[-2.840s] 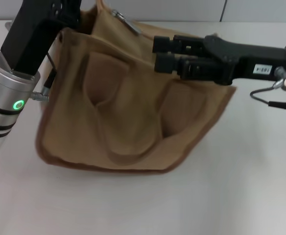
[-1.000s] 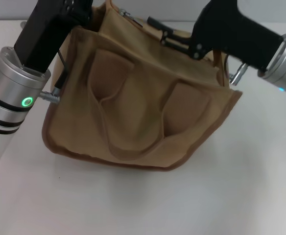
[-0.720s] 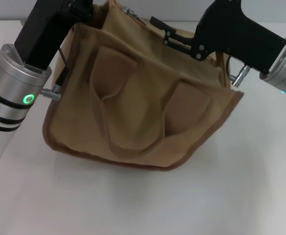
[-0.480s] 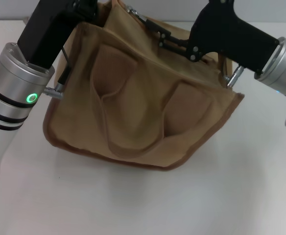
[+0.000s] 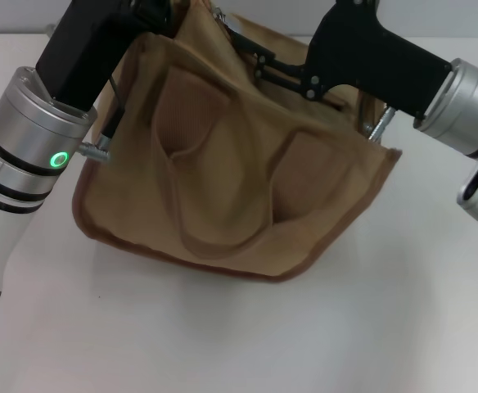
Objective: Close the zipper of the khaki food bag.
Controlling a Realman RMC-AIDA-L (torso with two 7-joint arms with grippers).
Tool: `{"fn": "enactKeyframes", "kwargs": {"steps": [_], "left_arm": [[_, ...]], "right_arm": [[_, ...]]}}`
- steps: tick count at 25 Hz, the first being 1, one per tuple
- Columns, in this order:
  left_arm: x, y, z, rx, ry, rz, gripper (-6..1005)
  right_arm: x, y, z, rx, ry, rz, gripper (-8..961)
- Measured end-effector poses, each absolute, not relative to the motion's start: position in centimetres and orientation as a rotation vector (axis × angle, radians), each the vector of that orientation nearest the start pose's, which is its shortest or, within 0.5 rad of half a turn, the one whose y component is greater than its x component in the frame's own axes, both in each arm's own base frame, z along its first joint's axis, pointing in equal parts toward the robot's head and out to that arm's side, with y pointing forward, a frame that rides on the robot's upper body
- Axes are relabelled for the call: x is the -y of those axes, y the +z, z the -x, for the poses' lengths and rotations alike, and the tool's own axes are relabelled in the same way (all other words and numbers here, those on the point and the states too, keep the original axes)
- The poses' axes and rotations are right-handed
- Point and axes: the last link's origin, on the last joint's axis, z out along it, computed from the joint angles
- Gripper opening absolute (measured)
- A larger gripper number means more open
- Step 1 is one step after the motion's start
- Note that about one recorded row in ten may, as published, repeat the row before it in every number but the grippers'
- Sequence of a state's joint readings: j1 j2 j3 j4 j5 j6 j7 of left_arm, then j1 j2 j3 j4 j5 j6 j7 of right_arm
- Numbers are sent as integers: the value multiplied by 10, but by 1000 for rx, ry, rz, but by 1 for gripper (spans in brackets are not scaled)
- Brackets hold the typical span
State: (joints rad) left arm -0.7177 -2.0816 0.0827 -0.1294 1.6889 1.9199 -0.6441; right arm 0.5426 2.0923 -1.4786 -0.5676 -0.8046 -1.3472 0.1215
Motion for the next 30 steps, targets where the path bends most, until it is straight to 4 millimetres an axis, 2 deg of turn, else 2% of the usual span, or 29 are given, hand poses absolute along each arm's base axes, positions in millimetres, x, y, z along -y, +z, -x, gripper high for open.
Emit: {"fn": "enactKeyframes", "kwargs": {"steps": [6, 11, 18, 30], "left_arm": [[-321, -3, 168, 193, -1837, 1862, 80], [-320, -3, 168, 191, -1840, 1861, 80], [-320, -3, 169, 194, -1840, 1859, 80], [-319, -3, 169, 196, -1839, 1857, 80]], "right_arm": [[-353, -38, -151, 715, 915, 2094, 756], [-358, -32, -147, 674, 930, 2056, 756], [-359, -41, -142, 698, 906, 2074, 722], [-357, -44, -139, 724, 907, 2082, 664]]}}
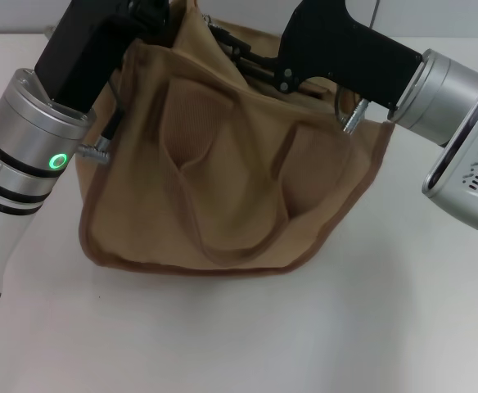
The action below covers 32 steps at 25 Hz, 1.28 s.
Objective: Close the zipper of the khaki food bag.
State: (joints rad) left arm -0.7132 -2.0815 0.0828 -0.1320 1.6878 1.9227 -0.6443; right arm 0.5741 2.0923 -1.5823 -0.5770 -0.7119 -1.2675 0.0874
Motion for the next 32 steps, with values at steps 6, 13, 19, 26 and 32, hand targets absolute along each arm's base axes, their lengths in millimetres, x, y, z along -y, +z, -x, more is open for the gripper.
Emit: {"fn": "enactKeyframes", "kwargs": {"steps": [6, 13, 19, 26, 32], "left_arm": [[-320, -3, 168, 191, -1839, 1859, 79], [-320, -3, 168, 166, -1822, 1854, 80], [-320, -3, 168, 166, -1822, 1852, 82], [-321, -3, 168, 168, -1820, 1848, 83], [-320, 1, 177, 193, -1795, 1803, 84]], "right_arm": [[-359, -47, -138, 741, 883, 2082, 634], [-358, -49, -138, 776, 860, 2074, 535], [-358, -49, -138, 779, 859, 2073, 148], [-359, -49, -138, 780, 857, 2072, 2], [-358, -47, -143, 759, 843, 2068, 2]]}}
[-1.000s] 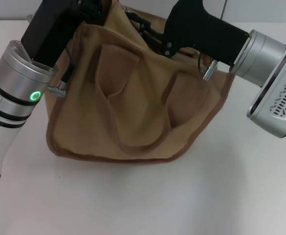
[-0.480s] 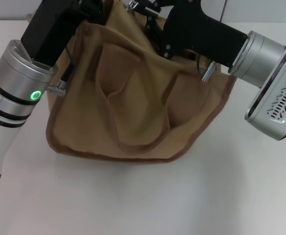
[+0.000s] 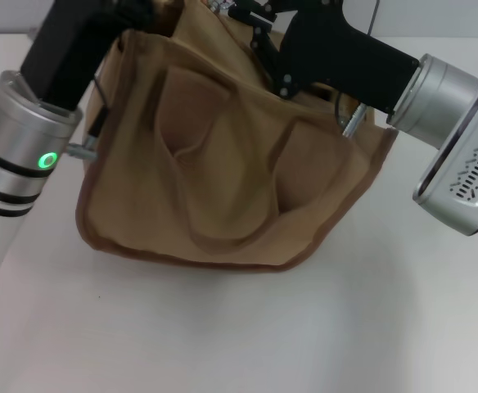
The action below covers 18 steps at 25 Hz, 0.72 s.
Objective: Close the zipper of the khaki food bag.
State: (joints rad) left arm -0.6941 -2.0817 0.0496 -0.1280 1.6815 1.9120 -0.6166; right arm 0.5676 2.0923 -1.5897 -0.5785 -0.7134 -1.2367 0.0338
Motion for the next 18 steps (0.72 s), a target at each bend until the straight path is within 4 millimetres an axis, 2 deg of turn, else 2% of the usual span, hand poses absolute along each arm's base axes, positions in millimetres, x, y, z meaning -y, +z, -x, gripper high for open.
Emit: {"fn": "enactKeyframes", "kwargs": {"steps": [7, 18], "left_arm": [[-322, 10, 207, 299, -1688, 1694, 85], [-304, 23, 246, 365, -1591, 1550, 87]], "right_arm": [[-353, -46, -158, 712, 818, 2072, 1], [-345, -39, -184, 610, 774, 2061, 1]]}}
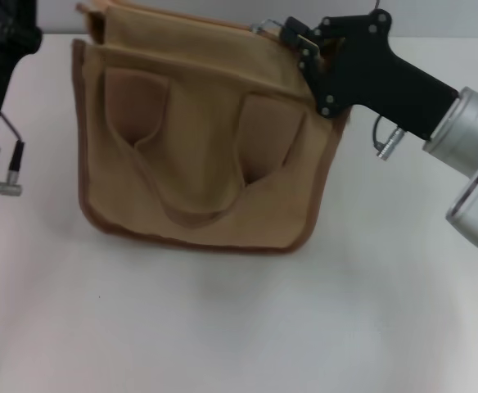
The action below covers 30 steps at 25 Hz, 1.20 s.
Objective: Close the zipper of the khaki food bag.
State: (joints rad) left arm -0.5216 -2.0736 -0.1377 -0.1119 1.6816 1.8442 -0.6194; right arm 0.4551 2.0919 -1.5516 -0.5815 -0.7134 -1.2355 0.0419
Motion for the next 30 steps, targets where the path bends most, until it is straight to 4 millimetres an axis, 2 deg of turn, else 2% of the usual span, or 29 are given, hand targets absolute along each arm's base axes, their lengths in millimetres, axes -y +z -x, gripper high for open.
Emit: {"fn": "enactKeyframes", "kwargs": {"steps": [3, 11, 17, 21, 26, 30], "left_arm": [[-298, 29, 258, 376, -1556, 1511, 88], [-292, 32, 266, 387, -1537, 1493, 89], [-292, 28, 266, 389, -1525, 1534, 90], [-286, 18, 265, 384, -1503, 1651, 91], [-271, 9, 272, 389, -1466, 1759, 92], [-253, 6, 286, 432, -1415, 1797, 187]], "right_arm": [[-342, -37, -192, 585, 766, 2057, 1], [-331, -35, -210, 524, 758, 2050, 1], [-317, -18, -216, 375, 945, 1970, -2], [-311, -15, -223, 209, 1052, 2004, -5], [-308, -18, -230, 96, 1093, 2051, 133], [-305, -21, -234, 30, 1119, 2077, 278]]}}
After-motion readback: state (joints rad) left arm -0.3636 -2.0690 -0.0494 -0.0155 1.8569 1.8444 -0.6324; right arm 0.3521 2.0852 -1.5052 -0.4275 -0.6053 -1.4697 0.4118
